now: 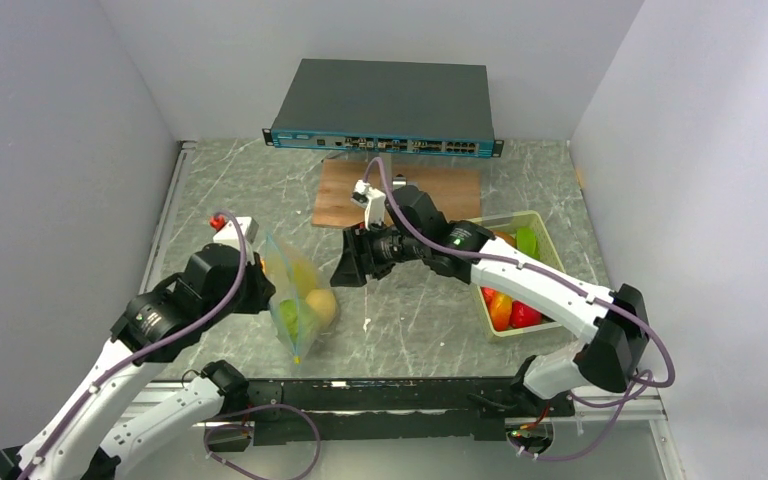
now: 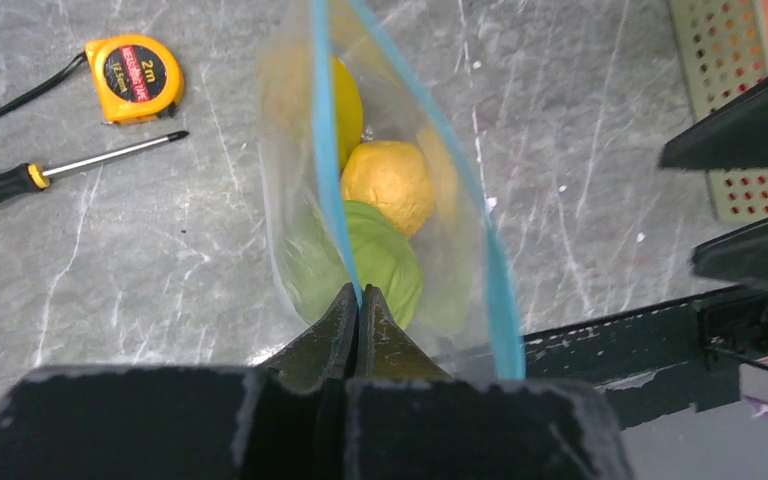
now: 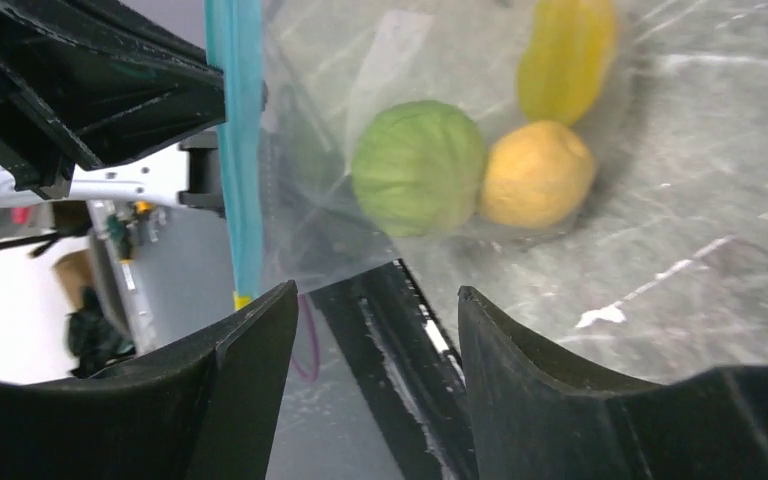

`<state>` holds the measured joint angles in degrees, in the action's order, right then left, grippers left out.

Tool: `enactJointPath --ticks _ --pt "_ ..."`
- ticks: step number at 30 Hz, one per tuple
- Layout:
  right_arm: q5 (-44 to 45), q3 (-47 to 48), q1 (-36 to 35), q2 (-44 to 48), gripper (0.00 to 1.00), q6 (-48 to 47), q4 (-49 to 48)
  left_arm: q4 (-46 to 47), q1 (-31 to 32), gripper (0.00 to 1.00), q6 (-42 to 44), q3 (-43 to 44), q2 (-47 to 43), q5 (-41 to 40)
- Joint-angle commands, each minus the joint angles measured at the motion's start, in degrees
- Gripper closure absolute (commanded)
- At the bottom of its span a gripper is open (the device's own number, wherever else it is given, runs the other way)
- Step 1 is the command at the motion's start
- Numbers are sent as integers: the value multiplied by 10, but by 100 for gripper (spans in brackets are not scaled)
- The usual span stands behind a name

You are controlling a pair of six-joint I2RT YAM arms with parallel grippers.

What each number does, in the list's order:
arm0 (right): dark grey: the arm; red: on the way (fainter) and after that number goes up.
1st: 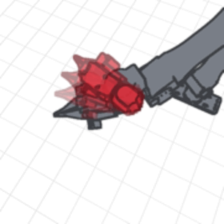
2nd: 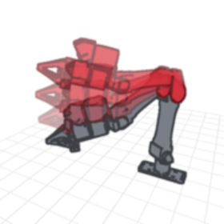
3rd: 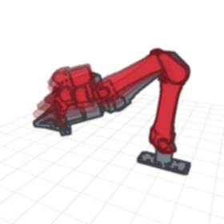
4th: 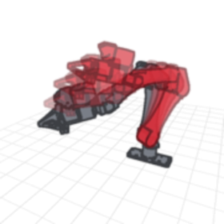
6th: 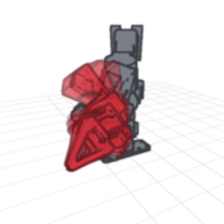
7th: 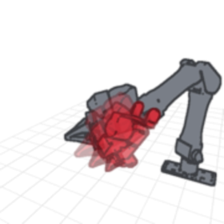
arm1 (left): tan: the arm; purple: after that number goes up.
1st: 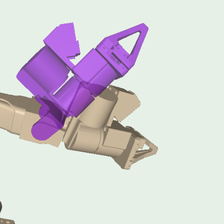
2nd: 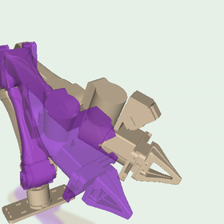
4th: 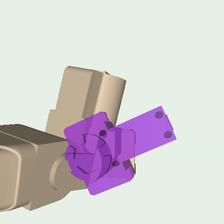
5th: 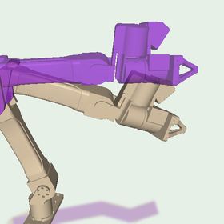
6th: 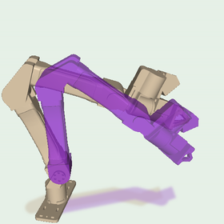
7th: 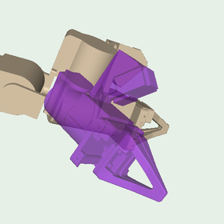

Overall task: Place the food in the zip-top bag and seal the zipper
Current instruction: Adjust the zipper food storage bag at the center of the board, then pick up the fake fruit from the bin.

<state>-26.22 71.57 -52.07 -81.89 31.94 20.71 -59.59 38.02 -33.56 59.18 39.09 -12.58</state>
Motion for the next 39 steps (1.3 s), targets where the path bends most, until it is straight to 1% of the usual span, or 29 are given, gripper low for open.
enactJointPath --ticks 1,4,7,10,11,13,15,18,23,28,32,36,39 --pt "103 42 -1 44 37 -73 74 24 -3 100 31 -19 7 16" --pt "199 29 3 86 34 -83 105 26 -2 100 53 -18 19 17" --pt "318 -17 25 136 30 -69 123 44 -3 100 75 -32 17 17" --pt "413 -77 78 167 28 -27 145 57 -3 100 81 -49 12 11" --pt "440 -105 112 174 28 -12 153 58 -2 100 78 -53 11 11" --pt "457 -143 166 186 26 13 165 64 -3 100 77 -62 5 20" --pt "453 -183 218 200 25 28 164 68 -3 100 72 -67 0 20" --pt "443 -235 276 220 21 30 145 55 -3 100 54 -54 1 21" --pt "397 -278 371 208 19 13 95 69 -3 100 32 -48 -2 42" --pt "270 -327 471 200 19 51 8 69 -3 100 34 -25 12 57" --pt "250 -357 489 190 15 69 -65 47 -2 100 34 -1 32 66" --pt "238 -361 493 153 10 57 -123 77 -3 100 29 -19 29 88" --pt "221 -370 495 130 10 63 -150 82 -3 100 25 -21 31 98"
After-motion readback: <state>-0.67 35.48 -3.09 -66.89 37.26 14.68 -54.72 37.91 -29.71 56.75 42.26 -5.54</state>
